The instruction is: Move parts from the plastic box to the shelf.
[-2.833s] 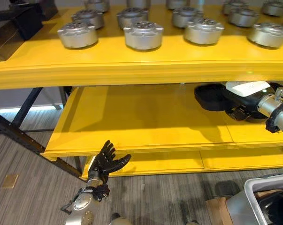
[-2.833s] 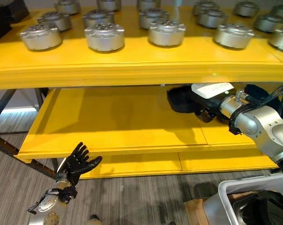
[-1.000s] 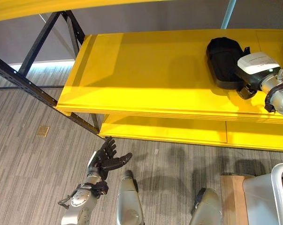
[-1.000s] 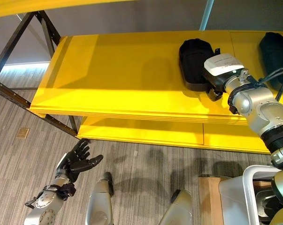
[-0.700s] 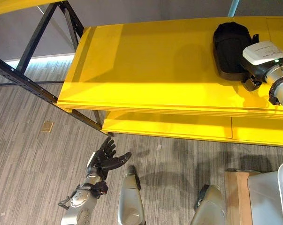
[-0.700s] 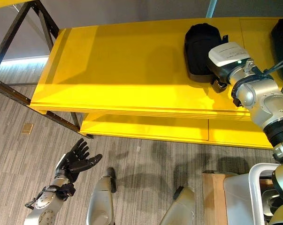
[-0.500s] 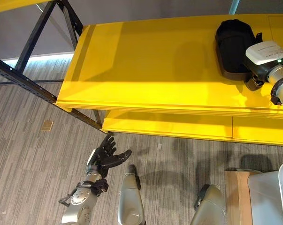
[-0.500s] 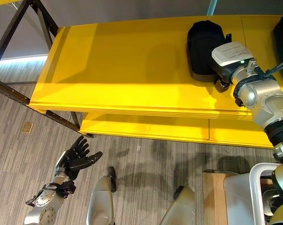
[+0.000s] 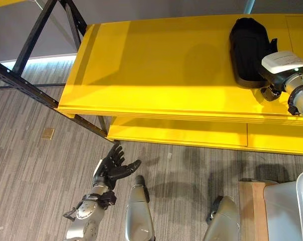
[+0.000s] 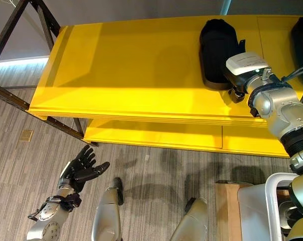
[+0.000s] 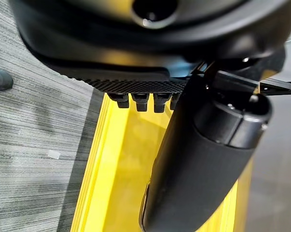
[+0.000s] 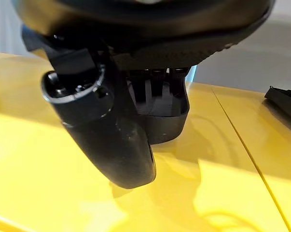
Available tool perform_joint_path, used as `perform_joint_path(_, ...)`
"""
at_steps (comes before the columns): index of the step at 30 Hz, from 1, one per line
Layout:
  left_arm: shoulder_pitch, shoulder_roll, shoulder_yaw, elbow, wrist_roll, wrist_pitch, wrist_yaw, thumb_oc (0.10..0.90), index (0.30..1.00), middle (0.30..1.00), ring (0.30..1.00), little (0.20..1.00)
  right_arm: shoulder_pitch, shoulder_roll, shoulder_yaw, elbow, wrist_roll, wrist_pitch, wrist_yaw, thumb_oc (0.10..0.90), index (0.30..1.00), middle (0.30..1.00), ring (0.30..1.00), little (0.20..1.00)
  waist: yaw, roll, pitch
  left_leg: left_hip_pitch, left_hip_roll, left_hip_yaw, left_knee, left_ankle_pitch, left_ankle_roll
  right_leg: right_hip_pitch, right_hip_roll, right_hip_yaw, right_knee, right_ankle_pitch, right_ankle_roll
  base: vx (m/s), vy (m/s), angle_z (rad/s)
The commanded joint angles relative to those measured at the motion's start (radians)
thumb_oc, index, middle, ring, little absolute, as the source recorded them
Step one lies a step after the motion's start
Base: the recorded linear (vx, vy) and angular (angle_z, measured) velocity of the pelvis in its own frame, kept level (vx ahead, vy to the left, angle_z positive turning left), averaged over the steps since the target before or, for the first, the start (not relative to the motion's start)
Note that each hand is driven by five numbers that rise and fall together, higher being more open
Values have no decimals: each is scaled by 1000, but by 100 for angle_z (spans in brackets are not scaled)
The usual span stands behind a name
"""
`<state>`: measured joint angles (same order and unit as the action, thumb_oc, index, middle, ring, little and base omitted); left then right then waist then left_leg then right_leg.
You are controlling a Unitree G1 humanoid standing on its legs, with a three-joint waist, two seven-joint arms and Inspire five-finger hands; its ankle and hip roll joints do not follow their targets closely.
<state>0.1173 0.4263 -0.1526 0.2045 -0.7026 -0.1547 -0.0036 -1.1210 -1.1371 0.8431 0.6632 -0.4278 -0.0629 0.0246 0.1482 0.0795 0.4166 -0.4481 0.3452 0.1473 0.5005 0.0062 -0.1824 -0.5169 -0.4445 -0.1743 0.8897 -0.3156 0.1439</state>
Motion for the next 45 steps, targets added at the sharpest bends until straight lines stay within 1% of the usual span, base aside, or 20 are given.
perform_joint_path(1,-23,42,67,-64,-17,-101,13,900,1000,1000,1000,1000,-156,7,-58,-35,35,5,-28,900,1000,1000,1000,1000,6,-26,-22,4,38,-40,114,-126,12,57,46,36,-81,63,-30,0,0,0)
perform_joint_path(5,-23,41,71,-66,-16,-100,14,900,1000,1000,1000,1000,-154,-2,-66,-56,41,3,-26,900,1000,1000,1000,1000,3,-28,-22,4,38,-42,116,-128,11,58,45,35,-80,62,-30,0,0,0)
perform_joint_path(13,-19,43,82,-65,-15,-98,14,900,1000,1000,1000,1000,-154,-32,-79,-128,58,-2,-17,900,1000,1000,1000,1000,-2,-39,-27,6,41,-45,119,-130,12,61,45,35,-79,64,-31,0,0,0)
perform_joint_path(18,-15,49,87,-64,-15,-92,11,900,1000,1000,1000,1000,-172,-65,-84,-188,78,-3,-12,900,1000,1000,1000,1000,-3,-51,-32,13,43,-47,121,-132,9,68,46,33,-80,64,-30,0,0,0)
perform_joint_path(27,-3,64,92,-64,-16,-84,1,900,1000,1000,1000,1000,-226,-109,-62,-227,96,-8,-17,900,1000,1000,1000,1000,-2,-70,-52,22,48,-55,121,-133,3,92,46,25,-90,66,-27,1,1,2)
perform_joint_path(33,-2,66,100,-55,-16,-82,0,900,1000,1000,1000,1000,-220,-129,-77,-249,107,-11,-29,900,1000,1000,1000,1000,-3,-88,-70,39,49,-56,118,-136,1,118,48,20,-103,71,-23,2,2,1)
perform_joint_path(36,1,66,100,-59,-13,-77,-4,900,1000,1000,1000,1000,-204,-146,-92,-292,87,-13,-33,900,1000,1000,1000,1000,-8,-95,-79,53,49,-54,107,-134,1,139,51,17,-123,78,-21,0,0,0)
perform_joint_path(41,0,68,103,-56,11,-67,-13,900,1000,1000,1000,1000,-66,-152,-231,-376,93,-12,-43,900,1000,1000,1000,1000,-21,-105,-99,97,46,-44,56,-121,5,190,60,7,-185,103,-10,41,30,-3)
perform_joint_path(43,-2,62,106,-53,20,-61,-8,900,1000,1000,1000,1000,43,-136,-323,-405,98,-5,-49,900,1000,1000,1000,1000,-32,-110,-109,123,44,-35,21,-110,8,212,66,4,-227,125,-3,55,50,-4)
perform_joint_path(45,-2,60,111,-48,28,-57,-7,900,1000,1000,1000,1000,187,-100,-466,-472,140,-3,-53,900,1000,1000,1000,1000,-40,-119,-125,151,39,-28,-33,-87,15,246,71,-7,-295,152,3,70,38,-11)
